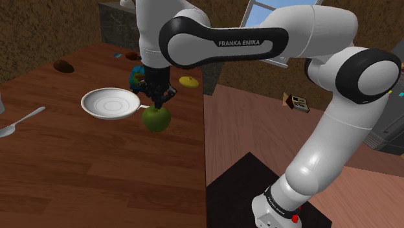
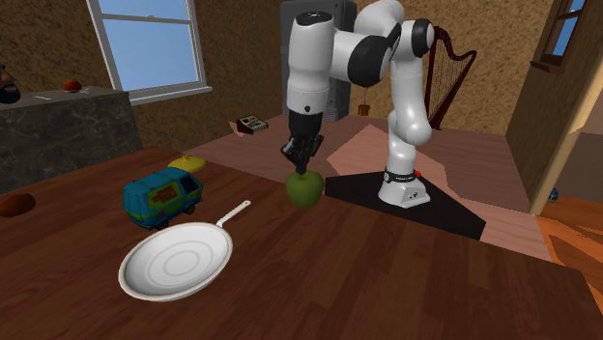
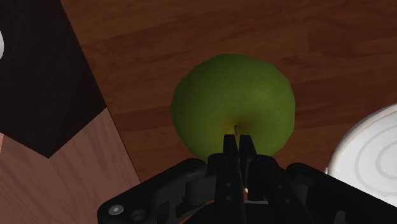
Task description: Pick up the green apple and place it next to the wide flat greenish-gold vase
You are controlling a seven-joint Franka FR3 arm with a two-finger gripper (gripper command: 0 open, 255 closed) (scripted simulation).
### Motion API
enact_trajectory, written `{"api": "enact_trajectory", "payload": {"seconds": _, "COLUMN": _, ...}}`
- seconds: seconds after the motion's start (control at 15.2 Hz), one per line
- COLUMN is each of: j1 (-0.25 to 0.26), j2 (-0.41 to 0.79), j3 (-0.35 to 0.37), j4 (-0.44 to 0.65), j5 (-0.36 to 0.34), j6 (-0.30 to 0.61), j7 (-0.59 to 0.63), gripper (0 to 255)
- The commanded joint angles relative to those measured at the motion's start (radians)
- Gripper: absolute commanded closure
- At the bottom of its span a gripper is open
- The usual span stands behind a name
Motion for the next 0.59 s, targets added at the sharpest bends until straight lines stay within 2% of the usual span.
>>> {"api": "enact_trajectory", "payload": {"seconds": 0.0, "j1": 0.000, "j2": -0.007, "j3": 0.003, "j4": 0.023, "j5": 0.007, "j6": -0.027, "j7": -0.006, "gripper": 255}}
{"api": "enact_trajectory", "payload": {"seconds": 0.53, "j1": 0.013, "j2": -0.005, "j3": 0.007, "j4": 0.132, "j5": 0.010, "j6": -0.133, "j7": -0.023, "gripper": 255}}
